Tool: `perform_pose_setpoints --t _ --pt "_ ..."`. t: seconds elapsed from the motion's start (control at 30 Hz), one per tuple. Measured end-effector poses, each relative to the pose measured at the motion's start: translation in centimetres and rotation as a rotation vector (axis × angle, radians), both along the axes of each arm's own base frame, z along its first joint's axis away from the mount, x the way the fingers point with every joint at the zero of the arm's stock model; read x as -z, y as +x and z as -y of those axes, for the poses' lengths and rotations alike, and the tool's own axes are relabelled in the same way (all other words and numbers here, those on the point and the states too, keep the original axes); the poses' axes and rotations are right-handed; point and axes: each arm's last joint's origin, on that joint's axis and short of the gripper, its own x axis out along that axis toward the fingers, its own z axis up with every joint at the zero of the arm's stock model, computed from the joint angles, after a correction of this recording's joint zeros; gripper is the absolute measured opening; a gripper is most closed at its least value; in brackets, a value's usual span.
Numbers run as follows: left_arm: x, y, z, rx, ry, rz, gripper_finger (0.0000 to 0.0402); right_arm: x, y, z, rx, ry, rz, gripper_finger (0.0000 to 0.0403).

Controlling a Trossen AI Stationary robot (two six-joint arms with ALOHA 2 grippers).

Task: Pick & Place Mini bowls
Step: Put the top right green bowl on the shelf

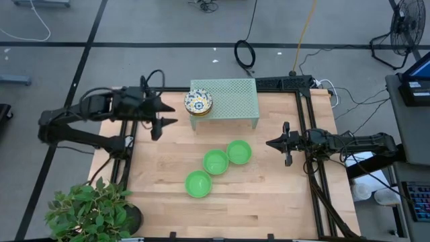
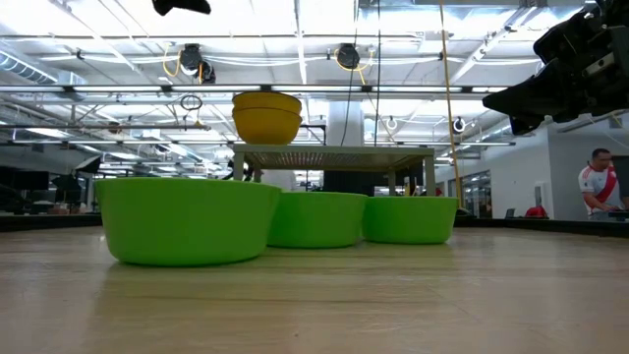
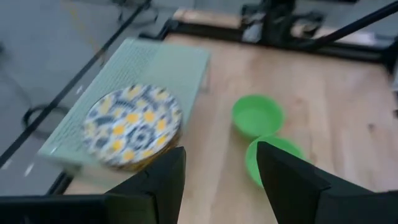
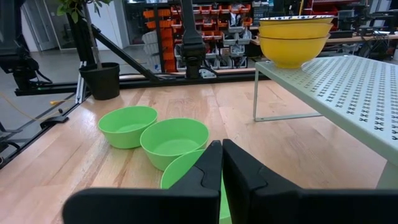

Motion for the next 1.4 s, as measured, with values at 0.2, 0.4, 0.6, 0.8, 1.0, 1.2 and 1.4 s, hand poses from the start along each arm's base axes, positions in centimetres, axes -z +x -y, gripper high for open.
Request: perform_pose_setpoints --t 0.2,0.4,0.6,0.8,1.0,1.2,1.4 --pt "2.1 -0.6 1.0 0.063 0.012 0.092 0.0202 0.0 0.0 0.0 0.0 0.0 0.0 0.0" --pt "4.5 -0.9 1.5 0.11 0.06 0.142 0.0202 0.0 0.0 0.0 0.0 0.0 0.0 0.0" --pt "6.9 -1.7 1.5 0.13 0.129 0.254 0.0203 0.0 0.0 0.0 0.0 0.0 0.0 0.0" --pt "9.3 -2.5 1.6 0.136 0.159 0.308 0.0203 0.0 0.0 0.0 0.0 0.0 0.0 0.0" --pt "11.7 -2.7 1.6 0.135 0.195 0.425 0.0202 0.0 0.0 0.0 0.0 0.0 0.0 0.0" --pt "14.6 -2.5 1.6 0.127 0.203 0.468 0.0202 0.0 0.0 0.0 0.0 0.0 0.0 0.0" --pt "15.9 -2.5 1.5 0.105 0.188 0.418 0.0202 0.0 0.0 0.0 0.0 0.0 0.0 0.0"
